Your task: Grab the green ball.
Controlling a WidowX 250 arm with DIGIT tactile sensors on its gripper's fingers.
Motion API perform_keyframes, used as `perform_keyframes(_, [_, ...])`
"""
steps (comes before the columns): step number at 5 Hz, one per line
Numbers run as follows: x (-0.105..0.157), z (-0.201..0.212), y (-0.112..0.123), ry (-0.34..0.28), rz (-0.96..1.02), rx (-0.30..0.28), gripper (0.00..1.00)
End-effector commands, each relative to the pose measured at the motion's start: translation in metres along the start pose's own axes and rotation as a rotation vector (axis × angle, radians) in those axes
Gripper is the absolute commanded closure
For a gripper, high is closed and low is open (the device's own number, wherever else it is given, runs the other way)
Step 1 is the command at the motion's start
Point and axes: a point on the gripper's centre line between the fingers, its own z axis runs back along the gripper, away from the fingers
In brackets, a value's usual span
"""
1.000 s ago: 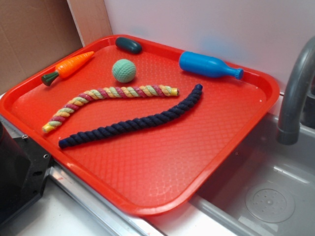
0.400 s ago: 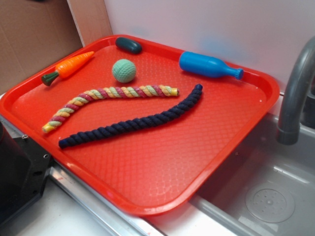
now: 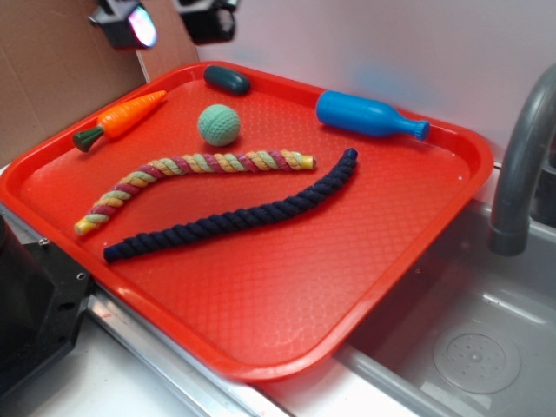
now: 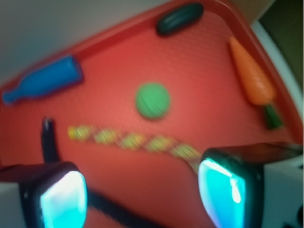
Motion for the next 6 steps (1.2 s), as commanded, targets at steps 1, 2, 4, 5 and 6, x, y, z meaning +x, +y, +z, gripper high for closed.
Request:
perform_keyframes(1, [0.036,-0.048,0.027,0.056,0.015,0.032,0.00])
perform_keyframes(2, [0.028,-0.067,0.041,0.119,-0.025,0.061,0.00])
perform_keyframes(4, [0.006,-0.091,0.033,0.086,-0.091,0.070,1.00])
perform_keyframes(5, [0.010,-0.091,0.033,0.081,-0.088,0.071,1.00])
perform_keyframes(6, [0.004,-0.059,0.026,0.103,-0.187,0.042,1.00])
